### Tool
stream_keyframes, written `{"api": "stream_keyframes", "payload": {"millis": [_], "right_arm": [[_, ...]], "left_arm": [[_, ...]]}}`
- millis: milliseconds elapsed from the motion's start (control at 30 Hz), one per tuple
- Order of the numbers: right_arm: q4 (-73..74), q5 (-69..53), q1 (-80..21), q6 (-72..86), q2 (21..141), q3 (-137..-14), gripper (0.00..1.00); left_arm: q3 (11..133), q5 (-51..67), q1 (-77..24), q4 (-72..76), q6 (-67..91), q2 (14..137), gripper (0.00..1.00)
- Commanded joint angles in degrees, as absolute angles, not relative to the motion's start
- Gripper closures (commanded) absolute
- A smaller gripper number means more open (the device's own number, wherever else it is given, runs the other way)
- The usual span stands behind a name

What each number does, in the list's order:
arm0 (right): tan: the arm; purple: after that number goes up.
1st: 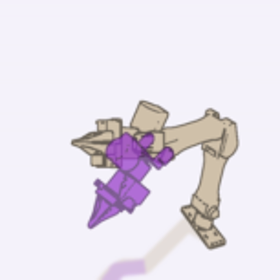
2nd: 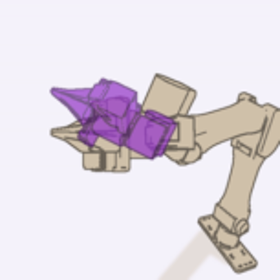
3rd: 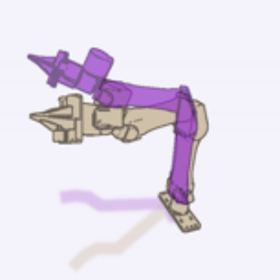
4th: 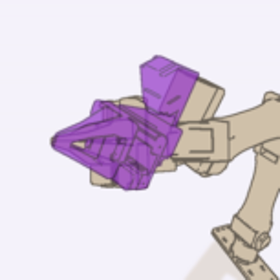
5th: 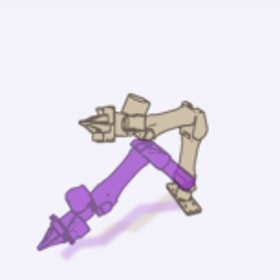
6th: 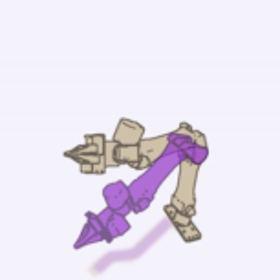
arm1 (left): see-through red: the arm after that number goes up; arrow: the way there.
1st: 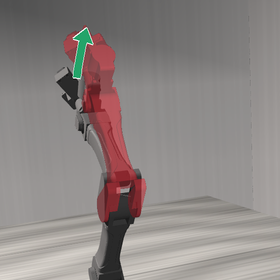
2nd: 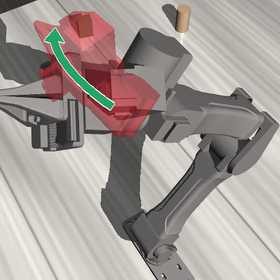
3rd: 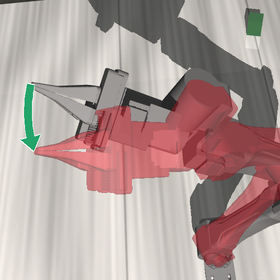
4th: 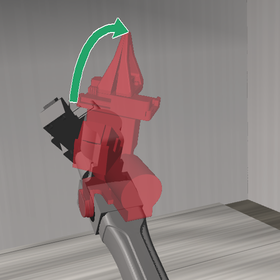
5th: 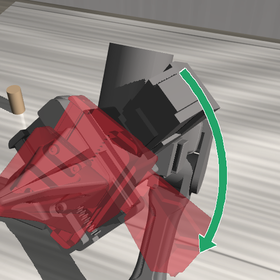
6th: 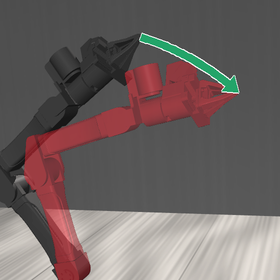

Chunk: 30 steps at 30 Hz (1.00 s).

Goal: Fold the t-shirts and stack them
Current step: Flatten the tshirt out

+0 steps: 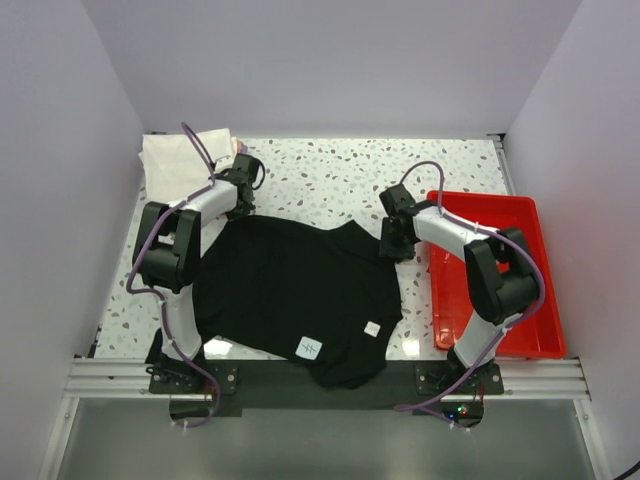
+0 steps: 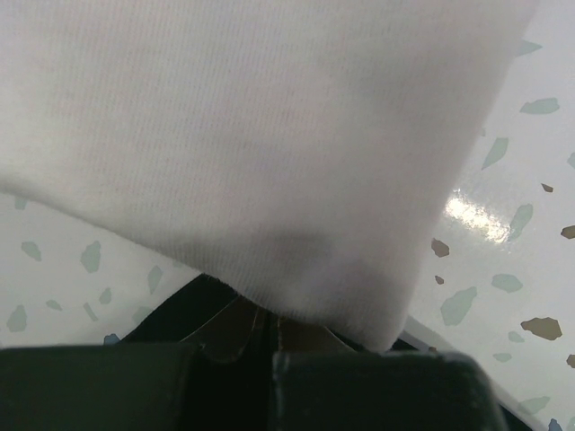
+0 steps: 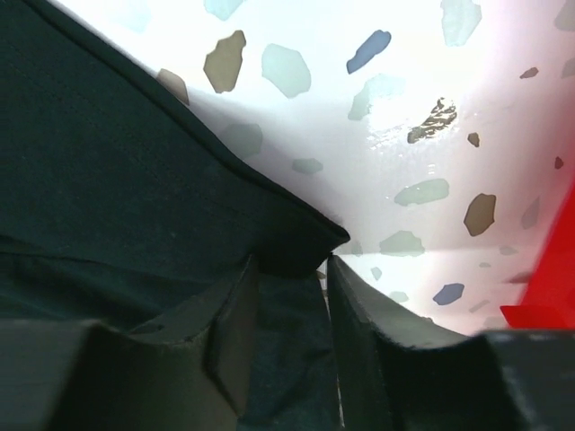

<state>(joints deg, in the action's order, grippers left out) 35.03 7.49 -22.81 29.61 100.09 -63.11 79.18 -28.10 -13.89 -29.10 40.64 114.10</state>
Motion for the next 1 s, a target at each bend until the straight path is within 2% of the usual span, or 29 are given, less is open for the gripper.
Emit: {"api": "stream_keyframes", "payload": {"millis": [0,67,200,467,800,967], "right_arm": [[32.4,6.9,-22.5,29.9,99.4,-63.5,0.61],[31.8,7.0,-22.6,29.8,98.8,-63.3,0.69],[31.7,8.6,-22.6,28.4,97.6,-63.5,0.76],[30.3,9.3,-22.5,25.0,96.4,-64.0,1.00],[29.6,15.2,-22.6,20.3,94.9,-65.8,1.00],[30.1,15.0,-22.6,20.6,97.1,-66.5,0.95]], "left_arm": [[79.1,-29.0,-13.2,-27.3,39.2,112.9,1.00],[79.2,-28.9,-13.2,-27.3,39.1,112.8,1.00],[79.1,-28.7,-13.2,-27.2,39.2,112.5,1.00],[78.8,-28.4,-13.2,-27.2,39.3,112.0,1.00],[78.4,-28.7,-13.2,-26.8,39.2,110.3,1.00],[78.1,-28.6,-13.2,-26.8,39.3,110.1,1.00]]}}
